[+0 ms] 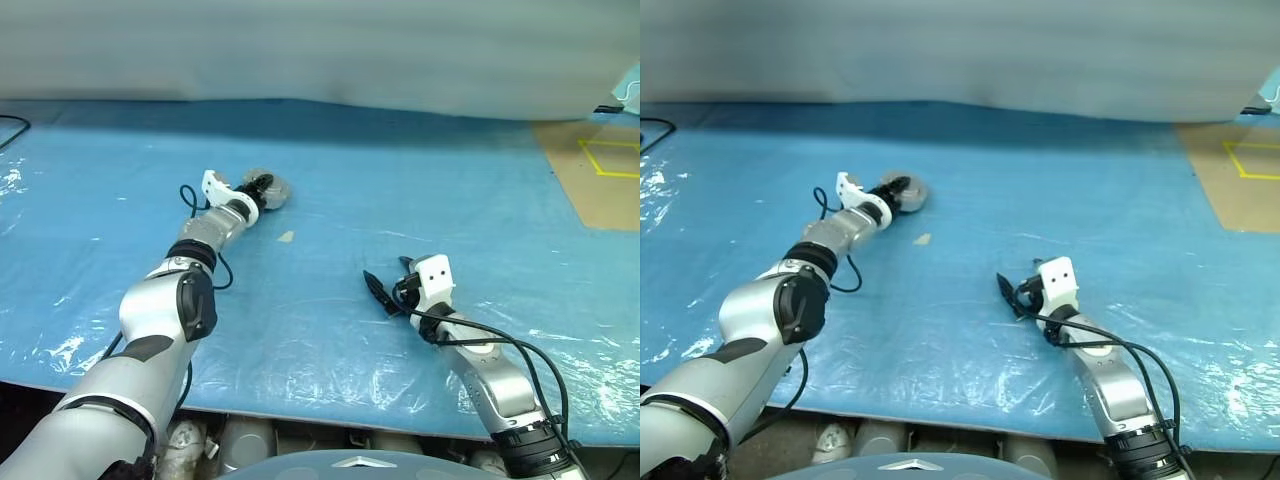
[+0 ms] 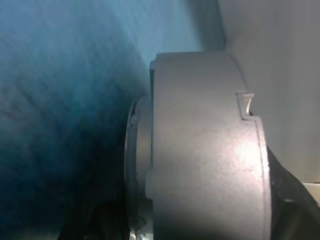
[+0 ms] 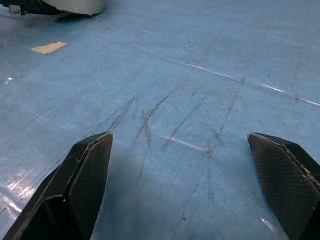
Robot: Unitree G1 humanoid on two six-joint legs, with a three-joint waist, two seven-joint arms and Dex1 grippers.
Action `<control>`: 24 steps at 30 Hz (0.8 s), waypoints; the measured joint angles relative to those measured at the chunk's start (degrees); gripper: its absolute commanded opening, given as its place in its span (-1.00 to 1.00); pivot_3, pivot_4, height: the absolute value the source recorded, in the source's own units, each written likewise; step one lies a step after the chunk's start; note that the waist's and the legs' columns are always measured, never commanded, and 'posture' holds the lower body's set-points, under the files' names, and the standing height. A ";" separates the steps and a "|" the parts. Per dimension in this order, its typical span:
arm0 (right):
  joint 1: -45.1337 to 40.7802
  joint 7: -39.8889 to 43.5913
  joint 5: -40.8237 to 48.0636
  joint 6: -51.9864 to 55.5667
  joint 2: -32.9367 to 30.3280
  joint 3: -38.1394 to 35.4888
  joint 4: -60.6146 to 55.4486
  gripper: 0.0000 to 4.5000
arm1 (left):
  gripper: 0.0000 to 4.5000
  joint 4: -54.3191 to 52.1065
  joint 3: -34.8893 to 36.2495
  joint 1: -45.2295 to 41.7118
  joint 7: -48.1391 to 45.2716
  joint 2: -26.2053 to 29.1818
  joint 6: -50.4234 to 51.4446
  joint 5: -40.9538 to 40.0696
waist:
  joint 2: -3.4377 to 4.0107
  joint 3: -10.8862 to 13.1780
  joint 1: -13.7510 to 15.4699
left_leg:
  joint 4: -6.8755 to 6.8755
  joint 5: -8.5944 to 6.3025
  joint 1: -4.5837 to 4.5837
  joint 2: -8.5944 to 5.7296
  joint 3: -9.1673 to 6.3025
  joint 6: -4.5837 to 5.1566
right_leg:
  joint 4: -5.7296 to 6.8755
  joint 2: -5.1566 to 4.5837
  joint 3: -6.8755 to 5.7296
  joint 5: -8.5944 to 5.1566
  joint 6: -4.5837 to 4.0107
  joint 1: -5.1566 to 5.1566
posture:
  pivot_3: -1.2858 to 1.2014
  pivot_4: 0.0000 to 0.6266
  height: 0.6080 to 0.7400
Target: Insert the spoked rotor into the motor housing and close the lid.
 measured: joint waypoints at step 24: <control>1.25 7.30 -2.81 2.66 4.23 -0.40 -0.29 1.00 | 0.99 -58.64 -14.50 41.43 -15.18 16.29 26.57 10.91 | 1.33 -1.41 -3.27 | -1.25 -0.12 2.08 0.54 0.96 0.19 | -0.03 0.12 0.48 -1.06 -0.86 1.12 | 0.03 -0.52 1.00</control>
